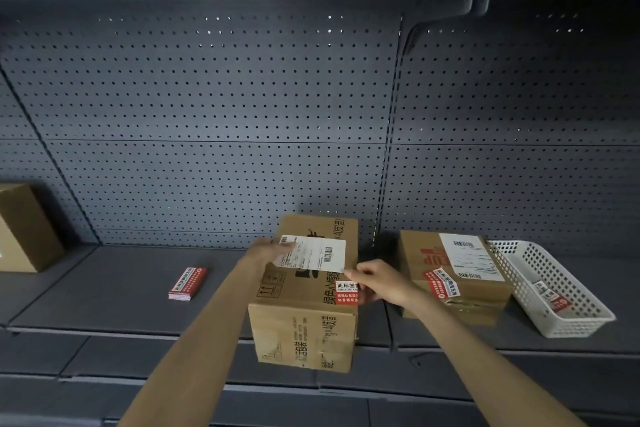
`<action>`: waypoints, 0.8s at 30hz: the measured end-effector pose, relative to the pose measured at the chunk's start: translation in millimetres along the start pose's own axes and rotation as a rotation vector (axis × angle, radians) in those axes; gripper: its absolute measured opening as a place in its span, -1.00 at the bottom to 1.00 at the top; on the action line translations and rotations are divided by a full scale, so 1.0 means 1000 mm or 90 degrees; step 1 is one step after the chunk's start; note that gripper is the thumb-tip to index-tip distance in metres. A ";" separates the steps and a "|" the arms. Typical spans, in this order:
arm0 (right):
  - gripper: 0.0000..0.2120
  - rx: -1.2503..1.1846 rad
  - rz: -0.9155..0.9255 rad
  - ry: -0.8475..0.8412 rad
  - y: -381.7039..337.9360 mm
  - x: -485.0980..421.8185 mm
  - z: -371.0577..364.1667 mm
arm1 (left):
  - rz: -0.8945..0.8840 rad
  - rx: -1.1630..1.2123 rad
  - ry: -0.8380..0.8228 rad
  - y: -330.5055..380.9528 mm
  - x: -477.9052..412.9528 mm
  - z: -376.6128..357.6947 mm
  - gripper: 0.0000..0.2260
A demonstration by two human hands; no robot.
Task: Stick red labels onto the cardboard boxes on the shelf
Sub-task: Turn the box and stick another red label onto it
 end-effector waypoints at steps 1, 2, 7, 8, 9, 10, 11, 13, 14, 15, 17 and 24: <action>-0.66 -0.001 0.002 -0.002 0.000 -0.001 0.000 | -0.001 -0.018 -0.005 0.000 -0.001 0.001 -0.64; -0.66 -0.002 0.005 -0.003 -0.001 -0.002 0.001 | 0.000 -0.029 -0.008 0.001 -0.001 0.002 -0.66; -0.65 0.005 0.012 -0.021 -0.005 -0.006 -0.001 | -0.005 -0.049 -0.033 0.000 -0.012 0.011 -0.66; -0.65 0.008 0.010 -0.033 -0.007 -0.007 -0.002 | -0.002 -0.061 -0.035 0.001 -0.012 0.014 -0.66; -0.65 0.009 0.006 -0.048 -0.009 -0.008 -0.003 | 0.001 -0.074 -0.038 0.001 -0.015 0.017 -0.65; -0.65 0.011 0.000 -0.067 -0.011 -0.008 -0.004 | 0.004 -0.084 -0.045 0.001 -0.017 0.021 -0.63; -0.66 0.012 -0.008 -0.086 -0.013 -0.009 -0.006 | -0.001 -0.088 -0.053 0.001 -0.021 0.024 -0.60; -0.67 0.006 -0.023 -0.122 -0.017 -0.010 -0.009 | -0.015 -0.096 -0.070 0.002 -0.024 0.030 -0.58; -0.67 0.000 -0.030 -0.140 -0.020 -0.012 -0.010 | -0.030 -0.097 -0.070 0.004 -0.023 0.032 -0.61; -0.67 -0.005 -0.038 -0.155 -0.023 -0.012 -0.010 | -0.055 -0.090 -0.059 0.005 -0.023 0.033 -0.67; -0.68 -0.007 -0.037 -0.178 -0.033 -0.014 -0.007 | -0.096 -0.028 -0.003 0.006 -0.023 0.036 -0.68; -0.82 0.039 0.209 0.202 -0.067 -0.066 0.024 | -0.129 0.004 0.313 -0.026 0.008 0.042 -0.62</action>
Point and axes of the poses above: each hand's wrist, its own x-axis away from the middle knuckle, its own z-axis out of the back of the hand, y = z × x, the point moved 1 cm from there along -x, towards the middle knuckle, and after that the axes turned 14 degrees about -x, right-handed, at the moved point
